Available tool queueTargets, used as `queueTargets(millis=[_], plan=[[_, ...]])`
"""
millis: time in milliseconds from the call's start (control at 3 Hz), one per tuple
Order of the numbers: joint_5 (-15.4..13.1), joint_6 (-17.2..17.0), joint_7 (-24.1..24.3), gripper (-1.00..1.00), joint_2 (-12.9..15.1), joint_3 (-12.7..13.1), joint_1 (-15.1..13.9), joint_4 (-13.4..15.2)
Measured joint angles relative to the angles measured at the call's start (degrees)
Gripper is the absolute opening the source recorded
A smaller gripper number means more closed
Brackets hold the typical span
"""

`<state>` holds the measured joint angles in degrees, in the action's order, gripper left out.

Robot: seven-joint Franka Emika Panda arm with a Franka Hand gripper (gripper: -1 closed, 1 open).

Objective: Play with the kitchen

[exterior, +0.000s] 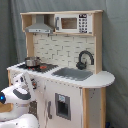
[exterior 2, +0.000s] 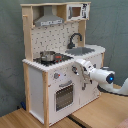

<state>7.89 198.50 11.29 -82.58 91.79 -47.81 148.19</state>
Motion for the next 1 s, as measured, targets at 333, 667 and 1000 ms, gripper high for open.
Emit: queueTargets(millis=[333, 667, 1000], plan=[[0.0, 0.0, 2.61, 1.0, 0.0, 0.93, 1.36, -0.15], [0.0, -0.41, 1.06, 1.0, -0.17, -0.03, 6.31, 2.91], [0.0, -0.89, -2.94, 1.0, -0.18, -0.83, 9.6, 5.82]])
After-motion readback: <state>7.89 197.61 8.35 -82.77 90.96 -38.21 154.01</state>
